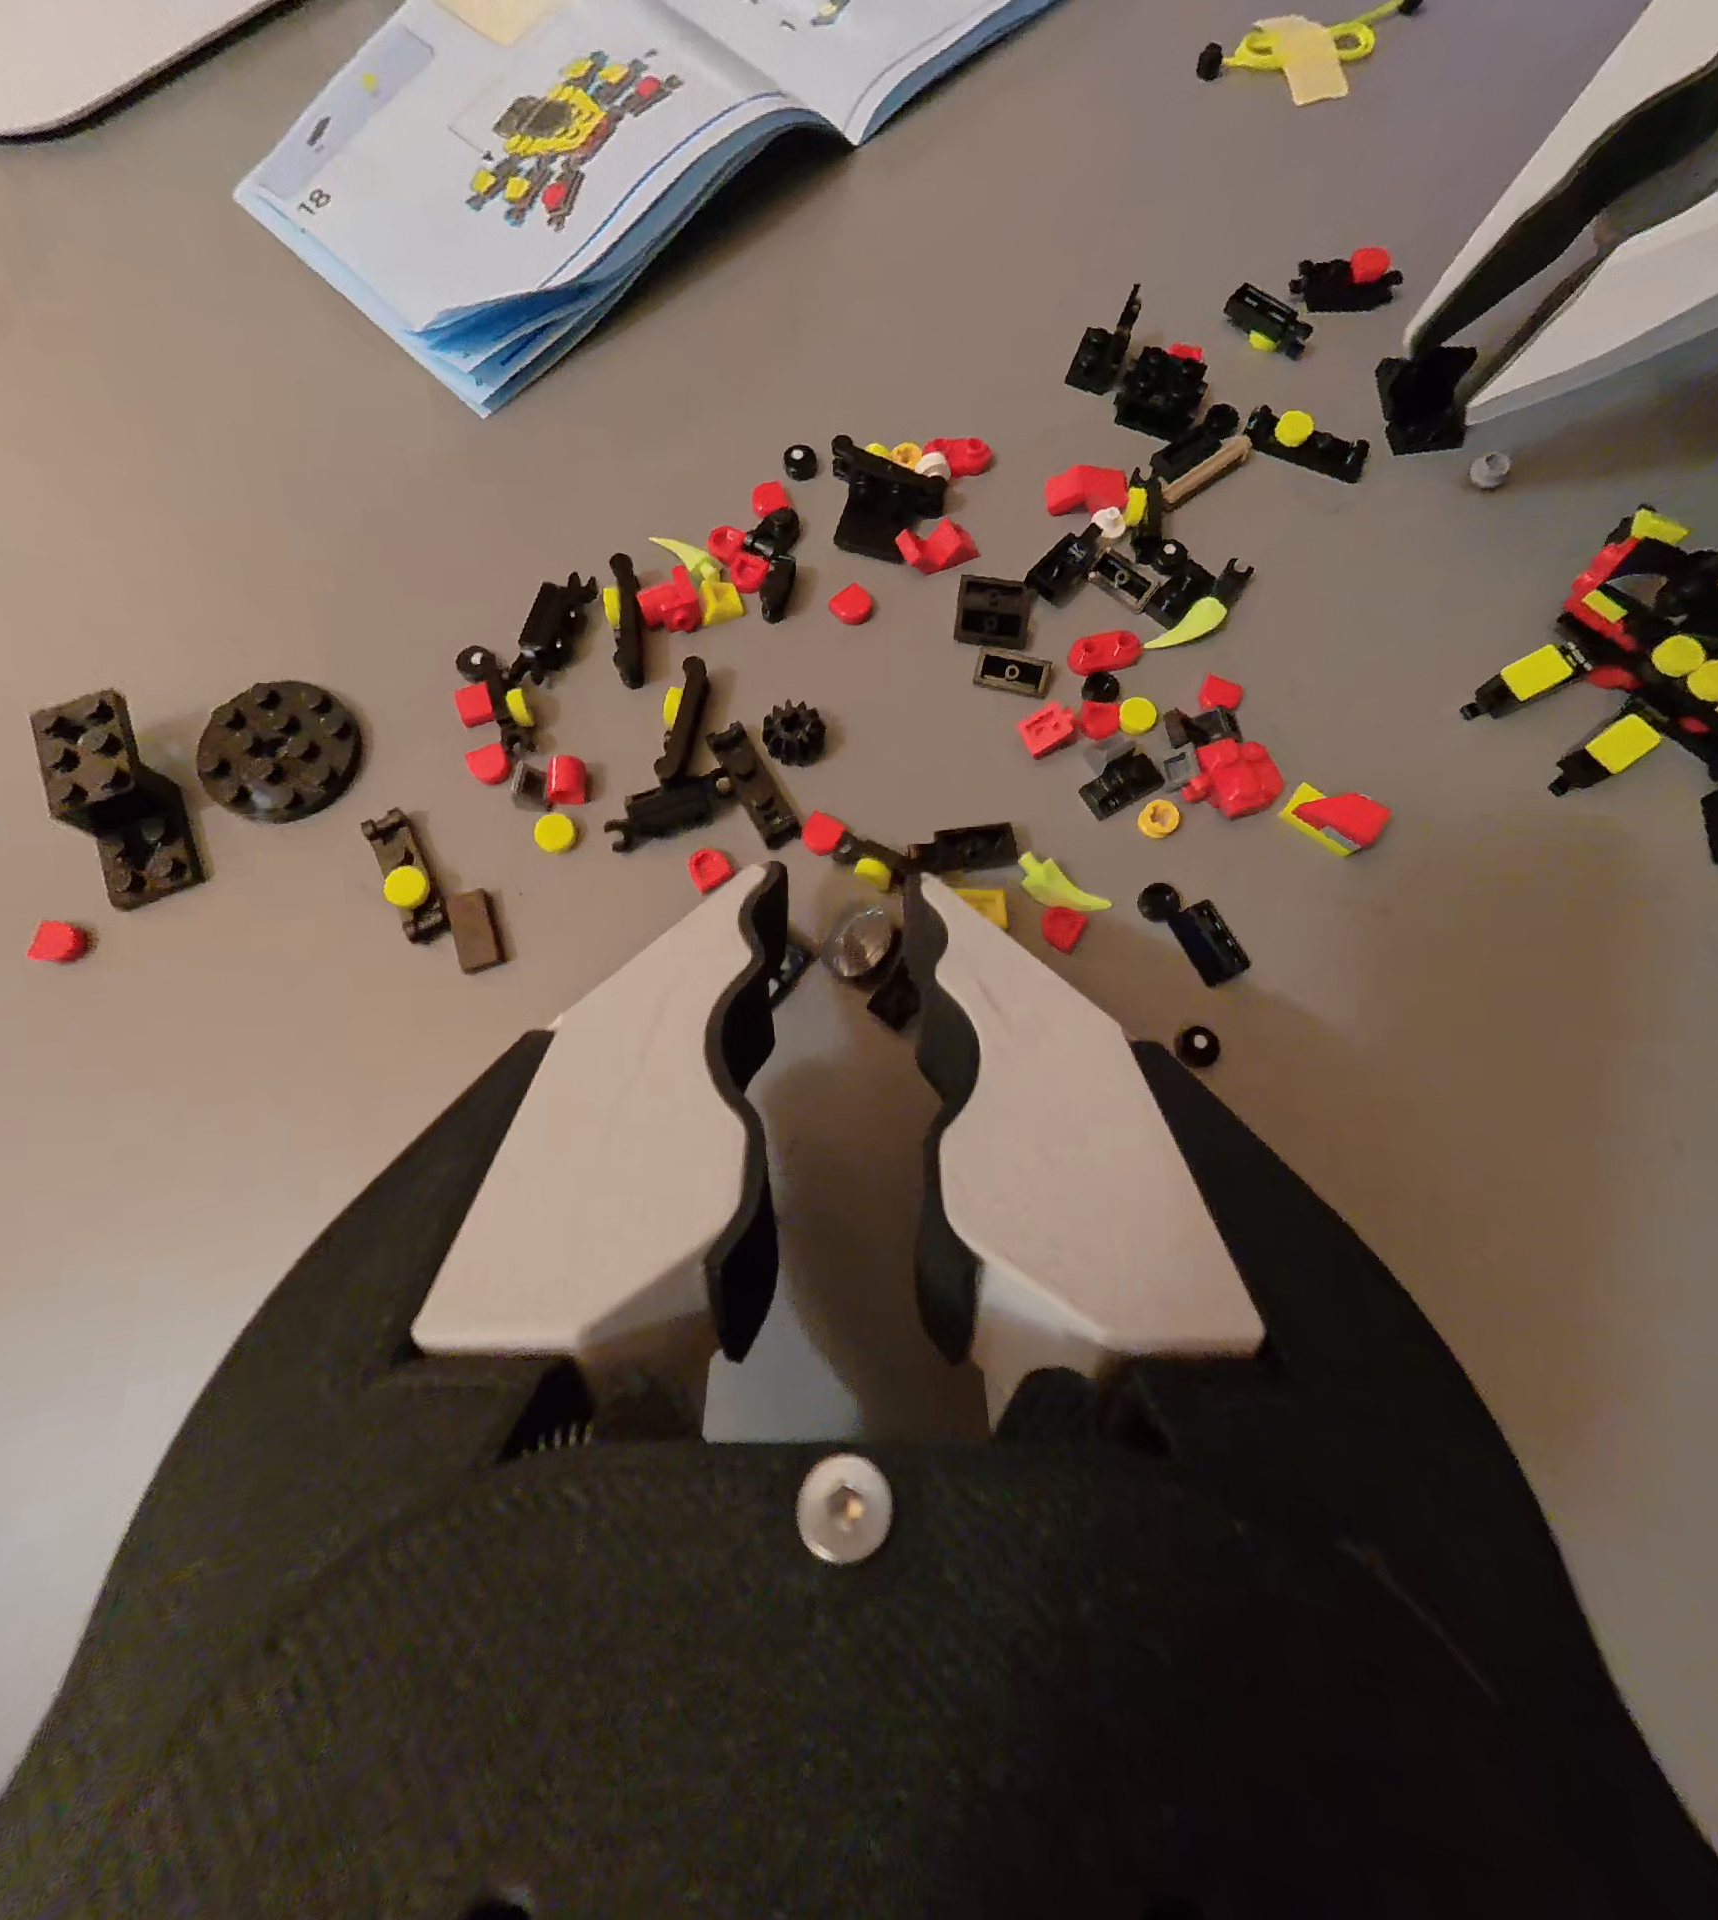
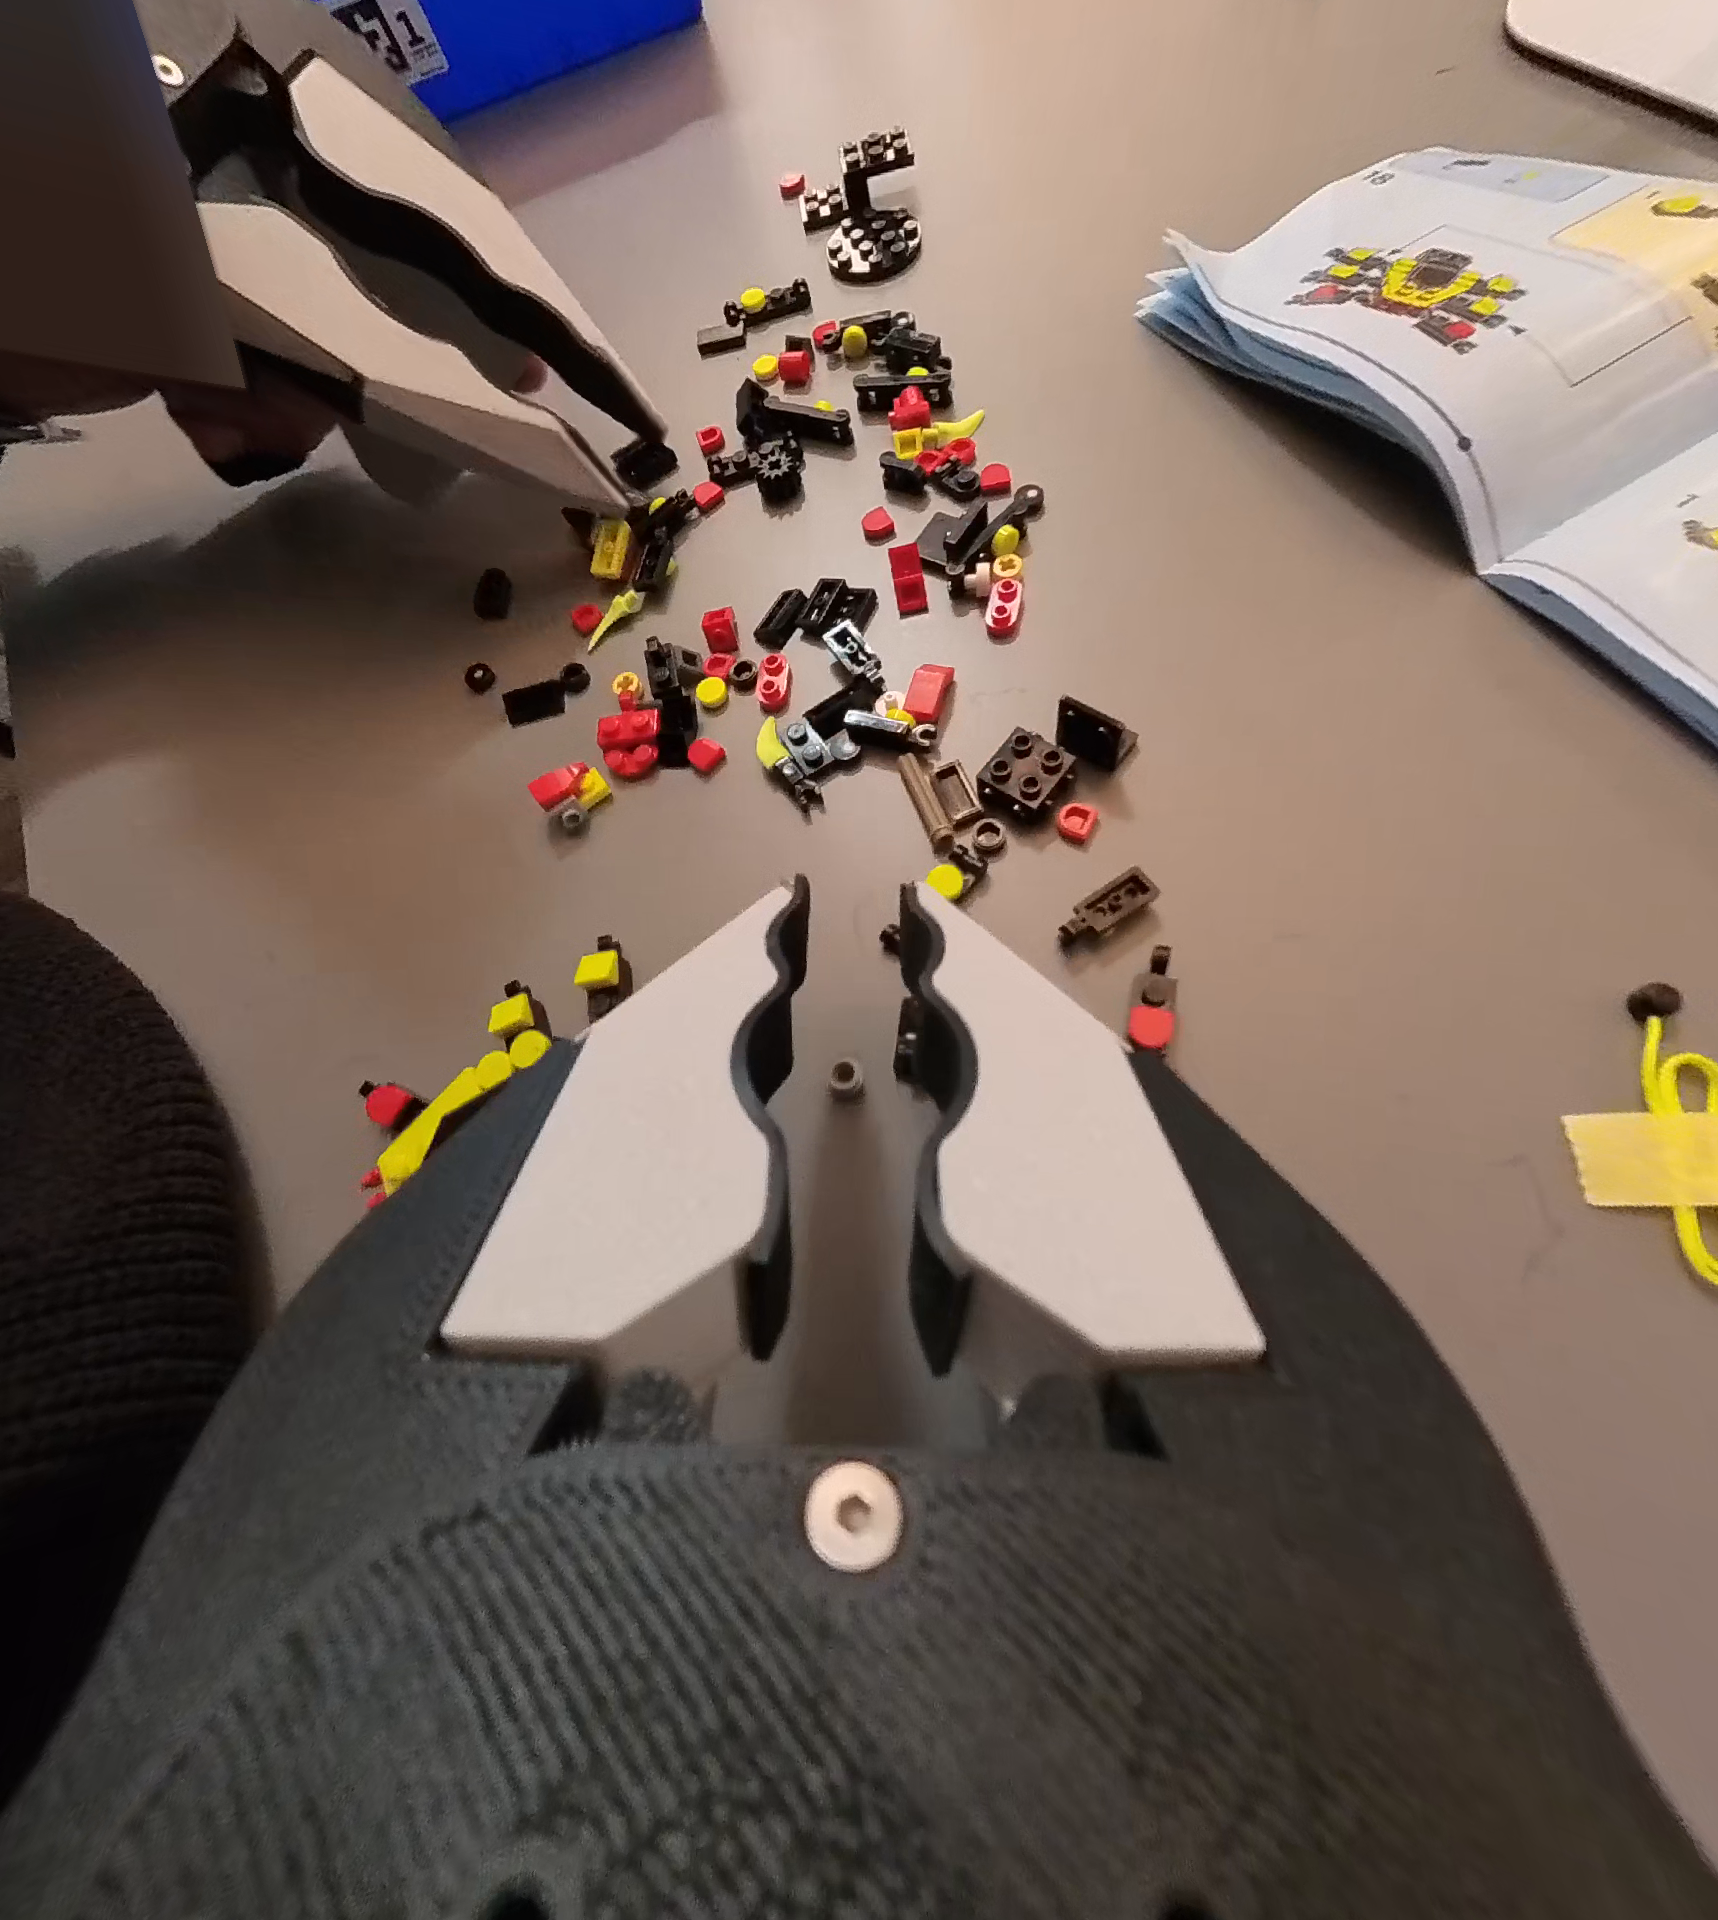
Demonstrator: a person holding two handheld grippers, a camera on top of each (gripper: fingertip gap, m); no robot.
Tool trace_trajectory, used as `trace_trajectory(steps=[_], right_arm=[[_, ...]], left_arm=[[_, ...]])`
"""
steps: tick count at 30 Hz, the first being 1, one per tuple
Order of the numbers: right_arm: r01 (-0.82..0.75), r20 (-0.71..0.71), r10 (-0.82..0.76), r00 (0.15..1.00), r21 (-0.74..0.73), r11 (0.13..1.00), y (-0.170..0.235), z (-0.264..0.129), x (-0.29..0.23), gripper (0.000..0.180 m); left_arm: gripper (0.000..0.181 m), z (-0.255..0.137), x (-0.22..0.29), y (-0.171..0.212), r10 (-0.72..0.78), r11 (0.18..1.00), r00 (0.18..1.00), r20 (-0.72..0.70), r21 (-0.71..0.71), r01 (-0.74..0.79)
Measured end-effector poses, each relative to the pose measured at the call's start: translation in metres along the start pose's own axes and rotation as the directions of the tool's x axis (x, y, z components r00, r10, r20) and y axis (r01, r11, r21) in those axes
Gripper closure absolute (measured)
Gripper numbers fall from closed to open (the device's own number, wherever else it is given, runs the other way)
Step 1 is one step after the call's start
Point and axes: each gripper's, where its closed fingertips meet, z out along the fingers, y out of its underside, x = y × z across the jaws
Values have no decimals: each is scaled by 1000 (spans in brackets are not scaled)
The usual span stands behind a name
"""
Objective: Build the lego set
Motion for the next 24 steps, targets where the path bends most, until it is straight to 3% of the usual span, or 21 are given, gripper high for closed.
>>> trace_trajectory(steps=[5, 24], right_arm=[[5, 0, -5, 1000, 3, 1000, 1, -2, -2, 164], [40, 0, -40, 999, 12, 999, -2, -6, -9, 164]], left_arm=[[158, 11, 7, 4, 30, 998, 999, -23, -49, -31], [162, 8, 13, 0, 44, 999, 998, -39, -30, -45]])
